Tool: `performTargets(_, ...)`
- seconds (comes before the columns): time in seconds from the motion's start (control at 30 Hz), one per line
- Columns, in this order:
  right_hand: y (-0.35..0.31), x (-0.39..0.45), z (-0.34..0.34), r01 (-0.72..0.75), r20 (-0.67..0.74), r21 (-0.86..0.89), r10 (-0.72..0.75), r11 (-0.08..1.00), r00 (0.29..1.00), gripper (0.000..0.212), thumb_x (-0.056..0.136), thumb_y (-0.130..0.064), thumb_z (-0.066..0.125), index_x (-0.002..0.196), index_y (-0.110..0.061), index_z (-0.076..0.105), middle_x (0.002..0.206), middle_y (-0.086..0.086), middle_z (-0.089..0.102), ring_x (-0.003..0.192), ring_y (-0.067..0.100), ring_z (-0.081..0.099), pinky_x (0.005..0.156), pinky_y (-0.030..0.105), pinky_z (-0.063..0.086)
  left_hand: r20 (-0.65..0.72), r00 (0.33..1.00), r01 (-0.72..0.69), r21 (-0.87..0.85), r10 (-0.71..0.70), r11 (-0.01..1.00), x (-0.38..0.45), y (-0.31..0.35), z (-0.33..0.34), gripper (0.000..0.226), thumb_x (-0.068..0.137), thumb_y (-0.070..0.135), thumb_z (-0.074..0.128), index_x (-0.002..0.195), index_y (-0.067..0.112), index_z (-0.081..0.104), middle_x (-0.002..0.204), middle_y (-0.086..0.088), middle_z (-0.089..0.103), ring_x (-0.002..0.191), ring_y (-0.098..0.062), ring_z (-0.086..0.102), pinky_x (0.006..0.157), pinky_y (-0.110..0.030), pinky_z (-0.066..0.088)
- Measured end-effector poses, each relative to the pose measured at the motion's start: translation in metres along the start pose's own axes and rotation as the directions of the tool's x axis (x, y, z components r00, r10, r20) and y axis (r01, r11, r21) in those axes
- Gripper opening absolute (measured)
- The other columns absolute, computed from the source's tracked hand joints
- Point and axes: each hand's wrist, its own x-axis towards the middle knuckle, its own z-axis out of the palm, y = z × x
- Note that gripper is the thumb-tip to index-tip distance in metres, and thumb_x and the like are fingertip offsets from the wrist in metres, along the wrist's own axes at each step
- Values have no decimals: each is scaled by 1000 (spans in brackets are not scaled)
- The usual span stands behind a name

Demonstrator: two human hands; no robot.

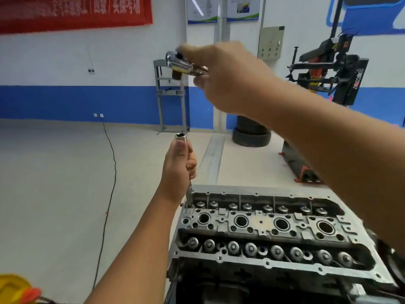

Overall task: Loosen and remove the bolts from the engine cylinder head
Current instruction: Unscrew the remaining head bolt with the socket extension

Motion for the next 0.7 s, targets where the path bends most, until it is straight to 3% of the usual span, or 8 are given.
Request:
performTargets(0.07,4,-1,-7,11,16,28,-11,1000,1000,57,100,-5,58,149,-34,52,106,5,68,73,16,59,67,43,60,16,1000,-8,10,8,1000,-3,-1,-4,38,105,51,34,95,17,49,64,10,41,54,-7,34,52,-19,35)
performTargets(0.17,12,-44,12,6,276,3,-7,1000,961,49,96,-9,65,137,-35,62,100,-4,67,74,10,60,61,27,52,-55,998,-10,42,12,999,-7,-4,-9,30,105,42,39,100,18,55,68,9,50,61,-10,45,61,-22,43)
performTargets(0.27,26,-102,44,-53,484,-77,84,996,871,46,93,-22,71,135,-38,62,110,-2,70,92,23,64,68,34,49,-114,993,-14,119,28,993,-13,-10,-10,24,110,28,37,104,18,59,74,7,63,70,-11,60,70,-25,53)
performTargets(0.37,46,-133,71,-66,508,-95,105,993,855,50,93,-31,71,139,-46,56,114,-3,71,104,26,65,71,33,42,-110,994,6,138,10,990,-15,-11,-2,23,105,33,40,107,22,60,83,2,71,81,-15,68,74,-29,57)
performTargets(0.43,58,-141,83,-79,512,-80,109,994,852,47,94,-35,70,138,-44,57,111,-3,72,104,26,65,74,35,47,-123,992,-2,154,21,988,-15,-12,5,21,104,37,45,108,26,63,87,2,72,82,-14,68,72,-28,57)
performTargets(0.57,72,-159,100,-33,536,-53,57,998,843,23,101,-40,61,121,-32,71,111,-8,71,108,20,62,87,42,54,-326,941,-49,132,90,990,-27,-25,16,18,99,50,62,92,37,71,77,2,70,69,-14,65,68,-26,58)
performTargets(0.7,83,-164,109,-97,562,56,49,994,826,28,99,-49,60,104,-28,77,100,-10,71,94,12,63,84,37,54,-386,920,-53,69,76,996,-34,-36,21,26,101,53,60,84,36,70,71,1,68,64,-15,62,63,-25,56)
